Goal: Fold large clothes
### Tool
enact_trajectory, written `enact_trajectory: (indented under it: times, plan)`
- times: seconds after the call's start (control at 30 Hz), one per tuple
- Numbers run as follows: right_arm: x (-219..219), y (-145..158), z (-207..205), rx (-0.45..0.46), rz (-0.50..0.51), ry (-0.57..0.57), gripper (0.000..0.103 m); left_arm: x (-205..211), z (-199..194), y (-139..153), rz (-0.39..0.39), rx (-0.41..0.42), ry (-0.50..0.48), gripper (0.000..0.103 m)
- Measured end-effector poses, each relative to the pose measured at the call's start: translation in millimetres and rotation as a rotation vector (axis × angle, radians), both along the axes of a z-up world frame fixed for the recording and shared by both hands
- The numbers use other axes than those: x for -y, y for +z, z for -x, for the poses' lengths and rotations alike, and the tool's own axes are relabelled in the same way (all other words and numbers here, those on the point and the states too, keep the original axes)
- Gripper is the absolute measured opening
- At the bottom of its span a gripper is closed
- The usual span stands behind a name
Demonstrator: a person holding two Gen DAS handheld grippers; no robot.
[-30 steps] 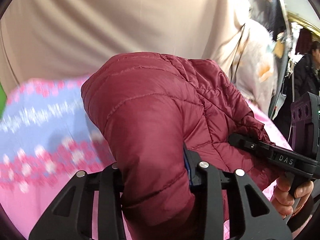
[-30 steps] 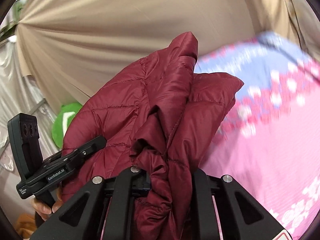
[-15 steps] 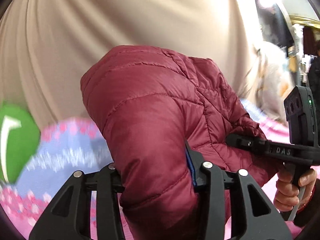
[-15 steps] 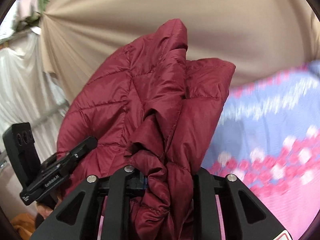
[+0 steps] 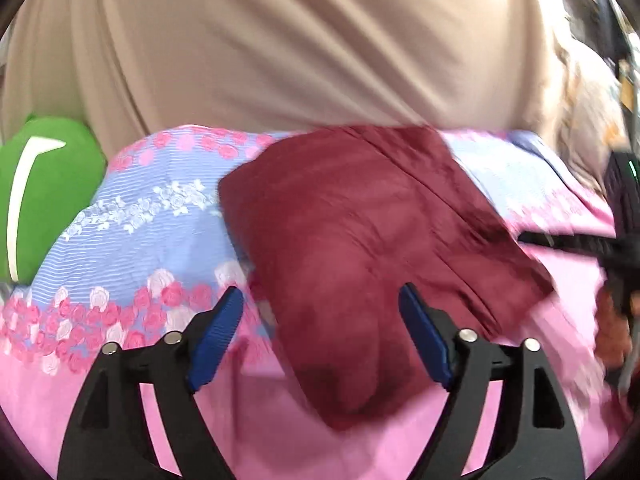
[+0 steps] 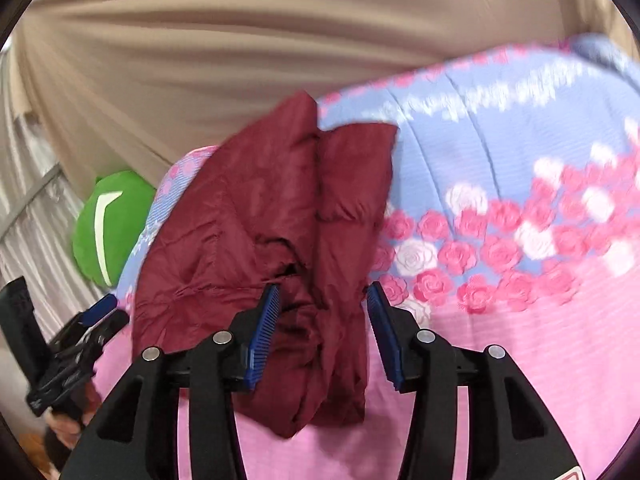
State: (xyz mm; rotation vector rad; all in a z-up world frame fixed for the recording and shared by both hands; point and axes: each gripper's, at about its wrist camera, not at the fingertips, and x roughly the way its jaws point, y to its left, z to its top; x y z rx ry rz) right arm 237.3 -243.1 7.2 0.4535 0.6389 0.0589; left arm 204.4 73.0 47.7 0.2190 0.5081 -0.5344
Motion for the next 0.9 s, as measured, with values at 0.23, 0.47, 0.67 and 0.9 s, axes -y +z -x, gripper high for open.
enact_trajectory:
  times: [0.23,0.47,0.67,0.9]
  plan:
    - [-39.2,-5.9,-21.7,-0.038,0.111,0.053,0.054,10.3,26.3,-42.9,-0.165,-0.044,0.035,0.080]
    - [-26.0,-18.6,-15.3,-0.027,0.036,0.022,0.002,-19.6,0.0,-52.6,-0.079,-0.155,0.130,0.060]
    - [-23.2,-54.6,-22.5,-0.143,0.050,0.007,0.001,-17.5,-14.5,-68.8,-0.084,-0.228,0.167,0.060]
    - [-9.3,-21.3,1.2,-0.092,0.055,-0.028,0.012,-29.7,30.8,-31.9,-0.034,-0.174,0.109,0.058]
